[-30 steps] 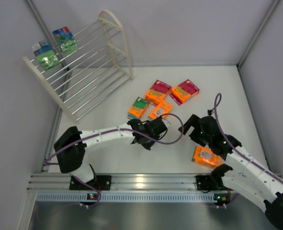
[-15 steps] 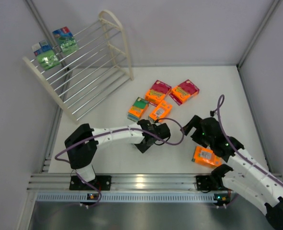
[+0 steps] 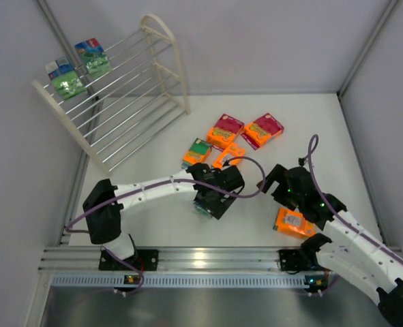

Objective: Place and organize the cleaning sponges onto the shelf

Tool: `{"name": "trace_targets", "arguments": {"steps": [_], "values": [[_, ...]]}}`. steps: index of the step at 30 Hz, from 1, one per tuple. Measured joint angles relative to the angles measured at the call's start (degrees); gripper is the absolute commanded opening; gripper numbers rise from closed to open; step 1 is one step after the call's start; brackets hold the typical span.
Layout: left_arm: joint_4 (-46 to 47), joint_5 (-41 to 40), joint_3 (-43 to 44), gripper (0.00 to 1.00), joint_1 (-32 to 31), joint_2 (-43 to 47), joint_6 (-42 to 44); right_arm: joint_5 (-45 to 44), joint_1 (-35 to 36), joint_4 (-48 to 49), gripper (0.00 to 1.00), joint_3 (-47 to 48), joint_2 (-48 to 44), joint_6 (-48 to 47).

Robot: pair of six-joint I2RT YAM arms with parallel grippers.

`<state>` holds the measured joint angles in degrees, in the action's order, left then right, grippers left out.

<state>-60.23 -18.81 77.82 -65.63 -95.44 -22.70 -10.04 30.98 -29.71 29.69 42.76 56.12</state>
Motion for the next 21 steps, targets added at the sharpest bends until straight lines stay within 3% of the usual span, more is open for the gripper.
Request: {"name": "trace_targets", "arguments": {"steps": [5,9,14,21], "values": [[3.78,4.0,-1.57,0.98,2.69,3.54,-2.71,0.04,0.0,-0.02,0.99,0.0,0.0,-0.13],[11.32,8.59,-9.05,0.98,5.84,7.34,-2.58,0.35,-0.02,-0.02,0.99,0.0,0.0,-0.55],[16.68,10.69,-13.03,0.98,9.62,7.69,-1.75,0.87,-0.02,0.13,0.99,-0.04,0.0,-0.59],[23.85,13.03,-16.92,0.98,10.05,7.13,-0.72,2.67,-0.02,1.49,0.99,-2.21,0.37,-0.07]]}}
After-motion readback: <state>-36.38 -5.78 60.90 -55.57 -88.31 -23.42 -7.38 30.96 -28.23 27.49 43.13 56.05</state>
